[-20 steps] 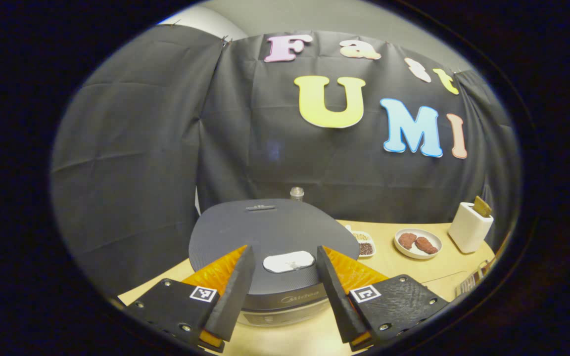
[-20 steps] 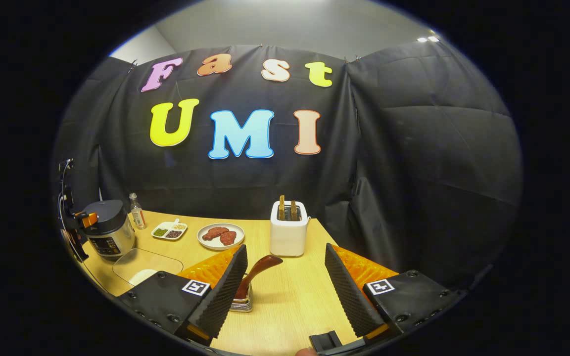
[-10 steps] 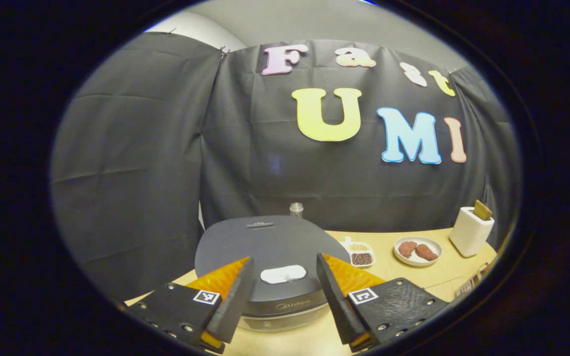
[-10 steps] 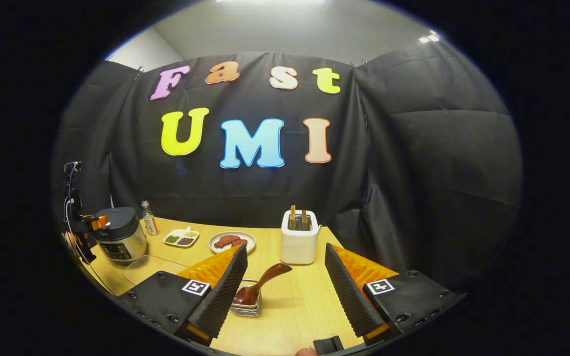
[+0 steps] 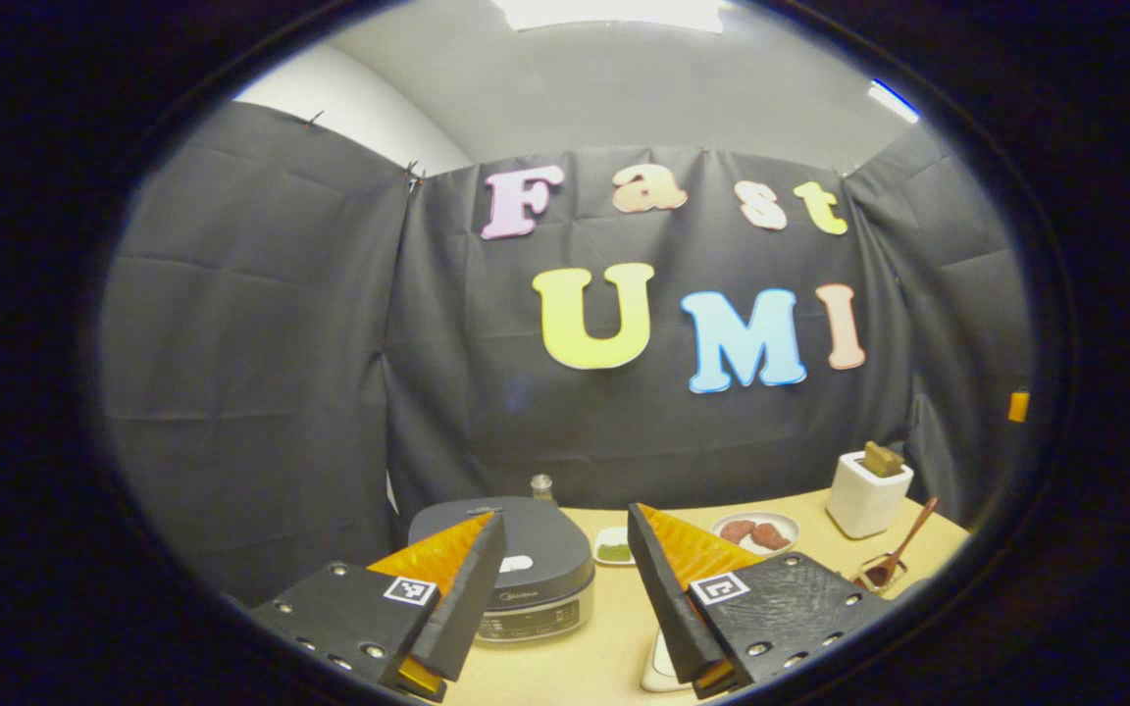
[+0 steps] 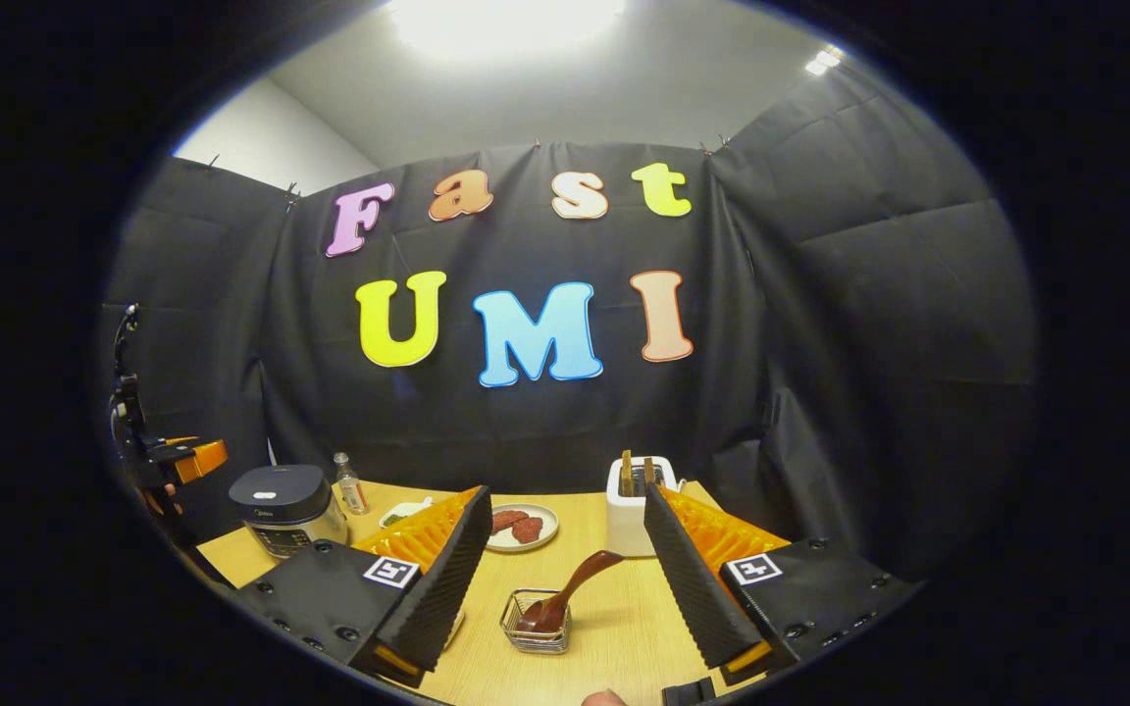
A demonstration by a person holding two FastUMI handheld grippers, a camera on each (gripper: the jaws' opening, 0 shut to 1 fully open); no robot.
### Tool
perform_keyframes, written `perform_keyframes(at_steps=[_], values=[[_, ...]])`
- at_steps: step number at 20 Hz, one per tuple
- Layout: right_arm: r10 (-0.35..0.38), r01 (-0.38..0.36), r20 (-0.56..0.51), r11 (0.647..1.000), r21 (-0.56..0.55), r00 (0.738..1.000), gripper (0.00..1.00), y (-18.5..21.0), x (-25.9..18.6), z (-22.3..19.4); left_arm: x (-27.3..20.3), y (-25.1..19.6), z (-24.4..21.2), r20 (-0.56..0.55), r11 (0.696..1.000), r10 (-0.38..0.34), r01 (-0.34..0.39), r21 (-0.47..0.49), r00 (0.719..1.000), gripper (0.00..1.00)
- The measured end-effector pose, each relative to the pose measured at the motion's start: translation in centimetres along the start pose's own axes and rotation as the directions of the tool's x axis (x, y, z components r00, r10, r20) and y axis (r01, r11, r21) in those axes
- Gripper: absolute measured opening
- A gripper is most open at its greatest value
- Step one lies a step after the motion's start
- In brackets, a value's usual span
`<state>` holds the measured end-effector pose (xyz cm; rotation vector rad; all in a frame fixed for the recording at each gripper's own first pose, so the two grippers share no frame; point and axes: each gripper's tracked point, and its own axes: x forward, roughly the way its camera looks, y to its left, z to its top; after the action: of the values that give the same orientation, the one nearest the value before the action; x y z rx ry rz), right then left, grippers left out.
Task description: Close the left gripper, press the button to open the rice cooker; take a wooden spoon from the chopstick holder with the right hand, scoop a spoonful of rice and pour it into the rice cooker, then put the wooden spoon back into the chopstick holder.
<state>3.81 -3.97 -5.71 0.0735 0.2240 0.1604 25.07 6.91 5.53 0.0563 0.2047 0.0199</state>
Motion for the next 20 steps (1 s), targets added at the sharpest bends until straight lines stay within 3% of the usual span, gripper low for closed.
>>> perform_keyframes(at_steps=[5, 15, 20], values=[[0.031, -0.03, 0.036, 0.999, -0.038, 0.999, 0.98, 2.5, -1.8, 0.8, -5.1, -1.8, 4.0, 0.06, 0.997, -0.074, 0.073, 0.015, 0.995, 0.77], [0.027, -0.017, 0.117, 0.997, -0.078, 0.993, 0.98, 6.3, -5.5, 2.8, -10.6, 1.2, 6.3, 0.106, 0.994, -0.09, 0.096, -0.046, 0.99, 0.78], [0.029, -0.019, 0.129, 0.997, -0.076, 0.991, 0.98, 7.2, -6.1, 3.0, -11.6, 1.7, 7.0, 0.116, 0.994, -0.101, 0.105, -0.025, 0.988, 0.77]])
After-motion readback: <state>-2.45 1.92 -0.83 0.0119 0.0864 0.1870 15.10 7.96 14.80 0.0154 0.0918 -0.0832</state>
